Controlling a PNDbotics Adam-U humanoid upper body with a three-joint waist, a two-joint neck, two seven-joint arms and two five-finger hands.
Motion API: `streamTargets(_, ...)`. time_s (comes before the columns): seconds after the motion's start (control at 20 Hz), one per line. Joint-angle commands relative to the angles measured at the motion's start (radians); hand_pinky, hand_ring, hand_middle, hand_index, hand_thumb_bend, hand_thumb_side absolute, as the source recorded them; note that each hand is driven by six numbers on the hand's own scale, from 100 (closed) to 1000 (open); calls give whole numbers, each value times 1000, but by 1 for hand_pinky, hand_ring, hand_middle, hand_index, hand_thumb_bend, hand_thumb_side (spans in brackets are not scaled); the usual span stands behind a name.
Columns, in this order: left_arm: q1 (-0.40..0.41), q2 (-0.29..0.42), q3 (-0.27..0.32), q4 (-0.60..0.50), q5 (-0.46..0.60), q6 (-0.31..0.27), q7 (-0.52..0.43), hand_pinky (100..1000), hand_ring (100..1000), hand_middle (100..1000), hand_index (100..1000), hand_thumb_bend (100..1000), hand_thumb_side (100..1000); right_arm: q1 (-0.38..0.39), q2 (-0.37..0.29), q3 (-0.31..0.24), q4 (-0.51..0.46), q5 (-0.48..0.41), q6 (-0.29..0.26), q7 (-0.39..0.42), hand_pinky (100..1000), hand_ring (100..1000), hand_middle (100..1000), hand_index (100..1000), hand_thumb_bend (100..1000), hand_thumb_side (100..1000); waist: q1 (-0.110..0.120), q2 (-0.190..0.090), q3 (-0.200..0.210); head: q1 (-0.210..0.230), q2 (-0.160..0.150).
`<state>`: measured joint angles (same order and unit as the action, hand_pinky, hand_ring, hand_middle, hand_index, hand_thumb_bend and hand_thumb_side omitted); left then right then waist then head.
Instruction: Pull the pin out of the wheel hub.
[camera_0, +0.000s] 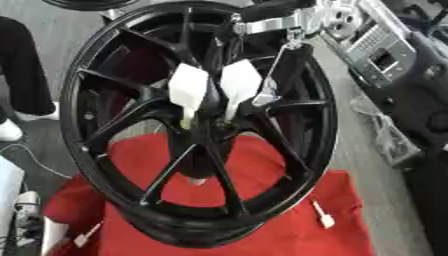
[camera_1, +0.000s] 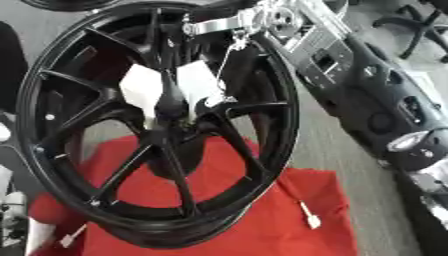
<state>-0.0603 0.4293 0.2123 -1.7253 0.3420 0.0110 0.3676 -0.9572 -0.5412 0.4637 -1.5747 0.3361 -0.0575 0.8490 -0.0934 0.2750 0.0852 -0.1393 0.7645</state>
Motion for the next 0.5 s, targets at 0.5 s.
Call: streamTargets(0.5,3,8,3,-9,-12,2,-9,820,828,809,885,210,914,-20,-37,-18,-25,-9,14,-3,796,721,671,764,486,148,7,-14,0,3,6)
